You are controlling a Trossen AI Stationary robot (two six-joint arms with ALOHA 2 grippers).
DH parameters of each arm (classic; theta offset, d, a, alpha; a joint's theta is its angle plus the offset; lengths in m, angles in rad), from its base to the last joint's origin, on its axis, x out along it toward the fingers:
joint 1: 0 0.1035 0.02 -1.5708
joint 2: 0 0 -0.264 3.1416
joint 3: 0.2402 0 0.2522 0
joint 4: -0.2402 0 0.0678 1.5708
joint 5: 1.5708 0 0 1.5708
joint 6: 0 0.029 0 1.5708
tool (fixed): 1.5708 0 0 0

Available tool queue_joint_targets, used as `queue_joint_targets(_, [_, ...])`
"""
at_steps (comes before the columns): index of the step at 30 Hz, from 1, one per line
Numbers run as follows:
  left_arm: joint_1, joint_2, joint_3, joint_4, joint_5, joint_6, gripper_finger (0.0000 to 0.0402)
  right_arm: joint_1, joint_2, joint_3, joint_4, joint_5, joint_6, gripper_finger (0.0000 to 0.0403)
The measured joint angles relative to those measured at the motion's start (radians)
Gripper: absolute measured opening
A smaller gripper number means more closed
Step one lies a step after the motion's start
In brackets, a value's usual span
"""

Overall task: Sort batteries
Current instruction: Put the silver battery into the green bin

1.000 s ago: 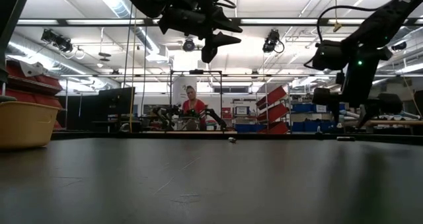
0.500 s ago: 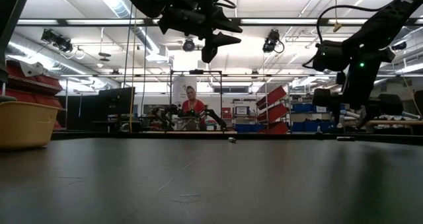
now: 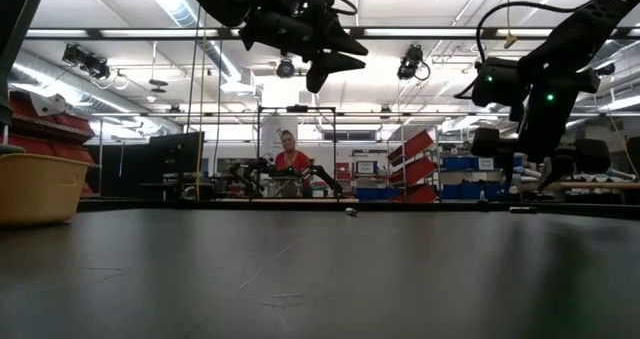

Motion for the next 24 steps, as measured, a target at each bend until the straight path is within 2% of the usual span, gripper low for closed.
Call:
queue_joint_targets(5, [-0.013,0.000,0.000,0.000,-0.001,0.003,0.0140,-0.021,0.000,0.000,-0.003,0.018,-0.062,0.0217])
queue_joint_targets(12, [-0.013,0.000,0.000,-0.001,-0.016,0.012,0.0140,-0.042,0.011,0.000,-0.004,0.011,-0.077,0.0242])
queue_joint_targets(18, [-0.013,0.000,0.000,-0.015,-0.017,0.056,0.0140,-0.040,0.132,0.000,0.027,0.001,-0.050,0.0267])
queue_joint_targets(24, [-0.013,0.000,-0.007,-0.036,-0.017,0.065,0.0140,-0.034,0.278,0.001,0.140,0.005,-0.036,0.0290])
